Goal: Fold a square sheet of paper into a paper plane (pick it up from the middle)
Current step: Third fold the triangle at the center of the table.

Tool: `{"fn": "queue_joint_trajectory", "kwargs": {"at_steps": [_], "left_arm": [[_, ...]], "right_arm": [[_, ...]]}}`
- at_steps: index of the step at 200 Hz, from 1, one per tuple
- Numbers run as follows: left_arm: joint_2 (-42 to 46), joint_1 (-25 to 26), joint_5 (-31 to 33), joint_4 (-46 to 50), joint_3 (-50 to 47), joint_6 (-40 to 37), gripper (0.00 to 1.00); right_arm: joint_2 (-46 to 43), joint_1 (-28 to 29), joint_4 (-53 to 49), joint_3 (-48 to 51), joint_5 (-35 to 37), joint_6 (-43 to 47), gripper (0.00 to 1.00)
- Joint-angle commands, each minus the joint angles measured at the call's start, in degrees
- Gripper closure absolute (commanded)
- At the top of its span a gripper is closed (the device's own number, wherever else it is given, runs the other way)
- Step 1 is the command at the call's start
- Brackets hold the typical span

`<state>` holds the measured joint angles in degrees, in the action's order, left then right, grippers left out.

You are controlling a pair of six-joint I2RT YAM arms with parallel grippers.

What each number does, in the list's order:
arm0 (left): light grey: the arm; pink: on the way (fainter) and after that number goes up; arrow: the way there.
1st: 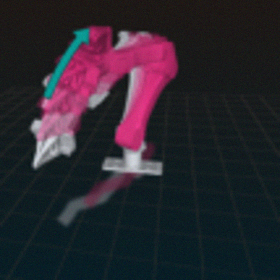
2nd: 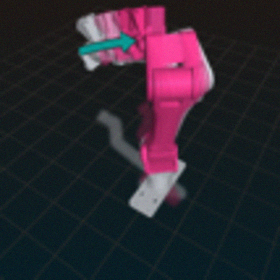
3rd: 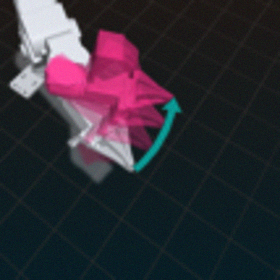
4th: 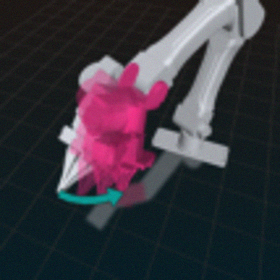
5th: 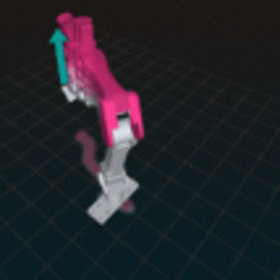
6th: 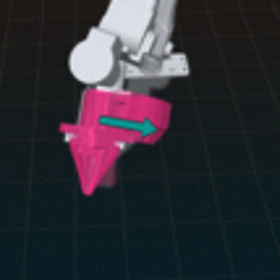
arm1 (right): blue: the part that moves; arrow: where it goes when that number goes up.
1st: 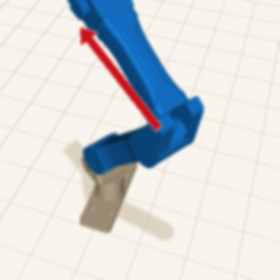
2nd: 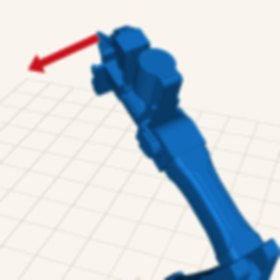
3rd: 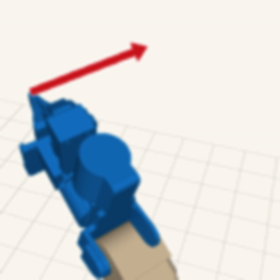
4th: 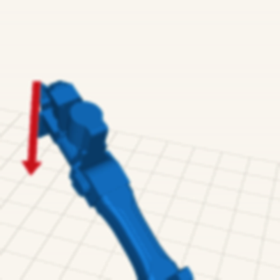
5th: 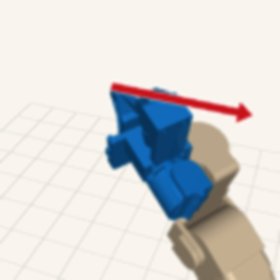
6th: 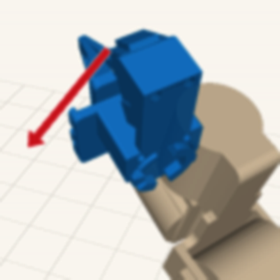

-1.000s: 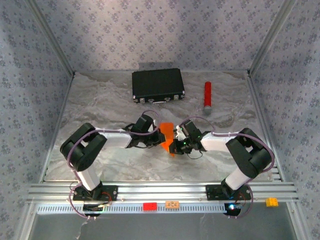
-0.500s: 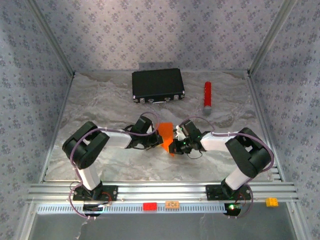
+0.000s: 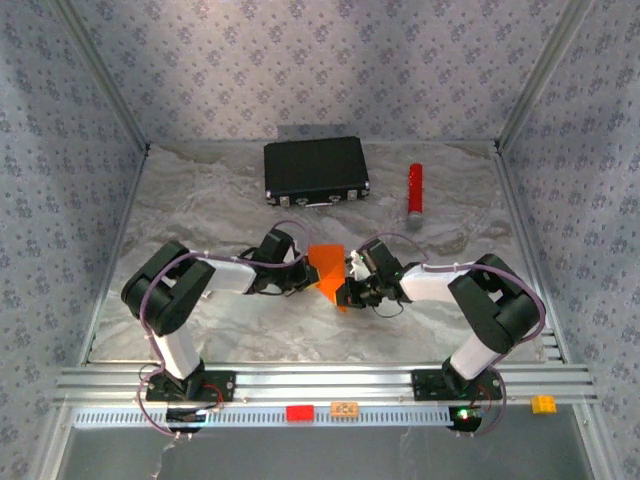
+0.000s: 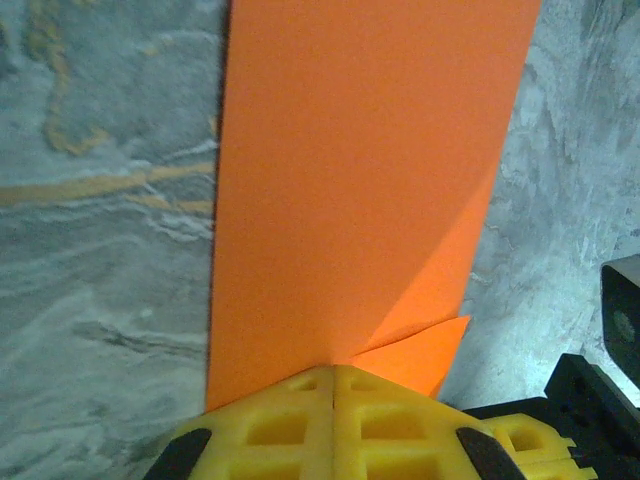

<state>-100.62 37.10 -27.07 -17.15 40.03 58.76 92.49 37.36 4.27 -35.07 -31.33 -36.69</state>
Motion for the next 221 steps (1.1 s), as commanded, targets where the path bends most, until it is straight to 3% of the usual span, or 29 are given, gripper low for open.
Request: {"fn": "queue_joint_trajectory", "kwargs": {"at_steps": [1, 78, 139, 175, 221], "left_arm": [[0.33, -2.44, 2.91, 1.3, -1.99, -2.31, 0.96], [1.84, -6.37, 1.48, 2.02, -2.4, -4.25, 0.95], [6.84, -6.52, 1.5, 4.49, -1.1, -4.89, 0.94], [8.44, -3.95, 0.62, 3.16, 0.01, -5.32, 0.92], [3.16, 0.63, -1.9, 1.75, 3.81, -5.65, 0.92]], "right_arm": [[3.27, 0.09, -8.24, 2.57, 4.31, -0.26, 1.0], [3.31, -0.16, -8.04, 2.79, 4.01, -0.06, 1.0], [3.21, -0.41, -8.31, 2.12, 3.74, 0.21, 1.0], [3.0, -0.56, -8.57, 1.85, 3.83, 0.22, 1.0], [2.77, -0.67, -8.58, 1.97, 4.07, 0.21, 1.0]]}}
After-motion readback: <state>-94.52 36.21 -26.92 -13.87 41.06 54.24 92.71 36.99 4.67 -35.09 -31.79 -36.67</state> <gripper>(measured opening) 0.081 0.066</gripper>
